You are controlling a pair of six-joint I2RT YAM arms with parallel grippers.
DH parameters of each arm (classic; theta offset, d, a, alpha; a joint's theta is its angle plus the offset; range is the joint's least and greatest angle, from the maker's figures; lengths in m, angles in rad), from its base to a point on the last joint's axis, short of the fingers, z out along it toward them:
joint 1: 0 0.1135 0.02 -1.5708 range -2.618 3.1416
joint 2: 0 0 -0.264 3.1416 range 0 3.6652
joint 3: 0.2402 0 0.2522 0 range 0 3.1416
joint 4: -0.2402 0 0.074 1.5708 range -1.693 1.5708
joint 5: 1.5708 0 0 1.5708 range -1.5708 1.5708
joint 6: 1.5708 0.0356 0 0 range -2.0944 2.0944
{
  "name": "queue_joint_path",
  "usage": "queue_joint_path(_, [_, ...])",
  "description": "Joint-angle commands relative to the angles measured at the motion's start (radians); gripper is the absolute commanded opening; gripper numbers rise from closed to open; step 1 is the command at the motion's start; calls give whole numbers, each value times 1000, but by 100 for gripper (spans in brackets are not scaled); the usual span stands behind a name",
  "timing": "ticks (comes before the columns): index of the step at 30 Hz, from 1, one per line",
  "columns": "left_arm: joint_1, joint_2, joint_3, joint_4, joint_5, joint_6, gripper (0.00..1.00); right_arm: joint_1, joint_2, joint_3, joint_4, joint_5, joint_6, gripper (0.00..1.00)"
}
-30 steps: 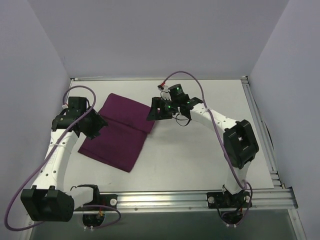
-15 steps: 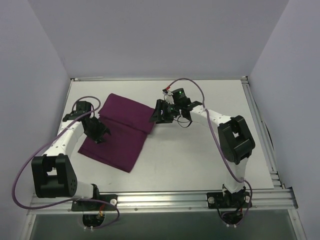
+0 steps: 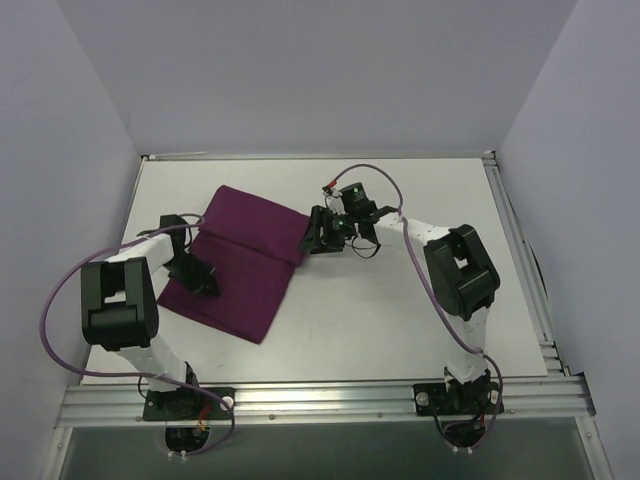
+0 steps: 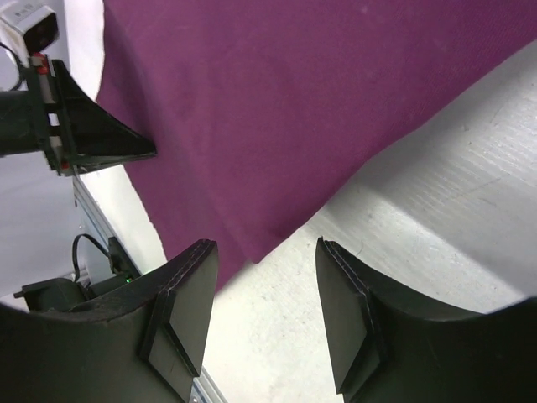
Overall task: Open and lay out the surgical kit
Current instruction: Open the surgical kit at the center of the board.
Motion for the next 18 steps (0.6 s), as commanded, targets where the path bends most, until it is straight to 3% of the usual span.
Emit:
queue_joint_path(1, [9,45,42,-3,7,14,7,18,27,14,13,-25,-7,50])
queue_joint_path(3, [13,72,44,-17,12,12,3,23,42,14,15,-28,-7,50])
queue_joint_path(13, [24,92,39,-32,-13,37,2,53,73,5,85,-55,30,43])
queue_joint_path(16, [32,79,30,-32,-17,37,2,62,72,11,102,-66,54,23])
queue_joint_path(17, [32,78,30,-34,-20,40,2,62,66,13,112,-70,62,7])
queue_joint_path(18, [32,76,33,-37,-24,41,2,61,62,17,115,-71,67,1])
